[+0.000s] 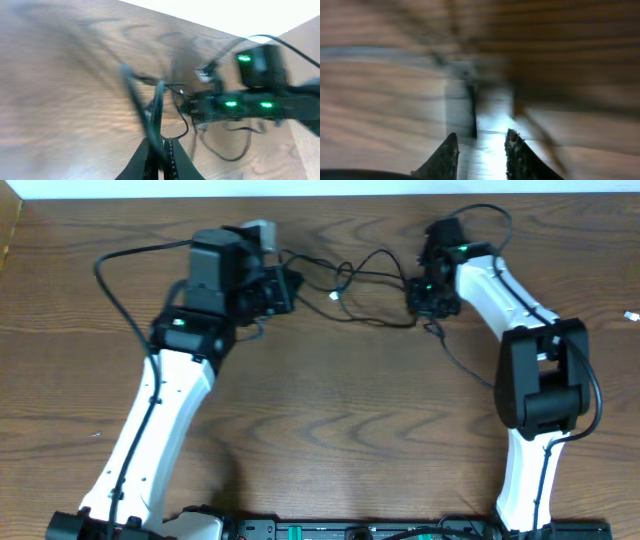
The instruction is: Untangle cables
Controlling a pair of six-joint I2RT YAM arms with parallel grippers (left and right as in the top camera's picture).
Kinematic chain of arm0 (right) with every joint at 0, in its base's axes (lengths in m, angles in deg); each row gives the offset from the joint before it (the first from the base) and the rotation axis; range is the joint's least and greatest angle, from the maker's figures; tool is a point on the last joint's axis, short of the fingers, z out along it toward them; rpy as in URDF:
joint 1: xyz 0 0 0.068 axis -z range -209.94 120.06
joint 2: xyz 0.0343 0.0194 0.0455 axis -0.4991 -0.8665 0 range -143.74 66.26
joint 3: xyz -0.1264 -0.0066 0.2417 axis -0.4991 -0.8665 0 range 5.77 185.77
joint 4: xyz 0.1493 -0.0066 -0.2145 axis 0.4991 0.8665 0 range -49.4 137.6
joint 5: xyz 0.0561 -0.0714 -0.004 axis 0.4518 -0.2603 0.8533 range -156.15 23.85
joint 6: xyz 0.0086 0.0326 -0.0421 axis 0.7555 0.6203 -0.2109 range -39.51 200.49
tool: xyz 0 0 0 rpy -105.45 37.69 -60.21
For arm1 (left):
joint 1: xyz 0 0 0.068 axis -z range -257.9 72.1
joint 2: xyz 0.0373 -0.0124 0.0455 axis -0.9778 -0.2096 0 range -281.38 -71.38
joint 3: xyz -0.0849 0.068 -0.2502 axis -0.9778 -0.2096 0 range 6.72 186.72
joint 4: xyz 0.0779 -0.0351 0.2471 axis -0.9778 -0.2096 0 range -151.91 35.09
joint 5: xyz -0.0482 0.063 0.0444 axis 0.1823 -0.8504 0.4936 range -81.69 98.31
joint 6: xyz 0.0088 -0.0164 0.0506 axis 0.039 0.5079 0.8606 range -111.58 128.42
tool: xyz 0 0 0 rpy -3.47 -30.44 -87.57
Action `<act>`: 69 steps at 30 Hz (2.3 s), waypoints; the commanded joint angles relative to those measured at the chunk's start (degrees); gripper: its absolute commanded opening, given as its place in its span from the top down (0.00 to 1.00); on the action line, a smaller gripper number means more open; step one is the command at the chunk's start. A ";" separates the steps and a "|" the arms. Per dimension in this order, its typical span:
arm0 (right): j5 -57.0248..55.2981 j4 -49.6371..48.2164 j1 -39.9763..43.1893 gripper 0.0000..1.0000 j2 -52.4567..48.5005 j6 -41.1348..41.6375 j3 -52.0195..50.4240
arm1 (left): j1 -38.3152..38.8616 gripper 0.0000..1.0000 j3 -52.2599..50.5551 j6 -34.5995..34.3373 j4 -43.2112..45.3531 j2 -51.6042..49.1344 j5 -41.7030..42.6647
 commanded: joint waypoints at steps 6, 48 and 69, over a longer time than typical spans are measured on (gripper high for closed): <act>3.43 0.15 2.23 0.98 -0.17 -5.29 0.76 | -5.57 0.92 0.63 3.39 -5.86 0.42 -1.88; 25.90 3.91 5.46 0.99 32.63 -16.06 0.79 | -5.51 0.54 0.61 3.39 -9.94 0.39 -5.29; 38.97 4.35 5.46 0.99 32.74 -18.25 0.79 | 2.12 0.16 0.57 3.39 -2.89 -4.48 -4.09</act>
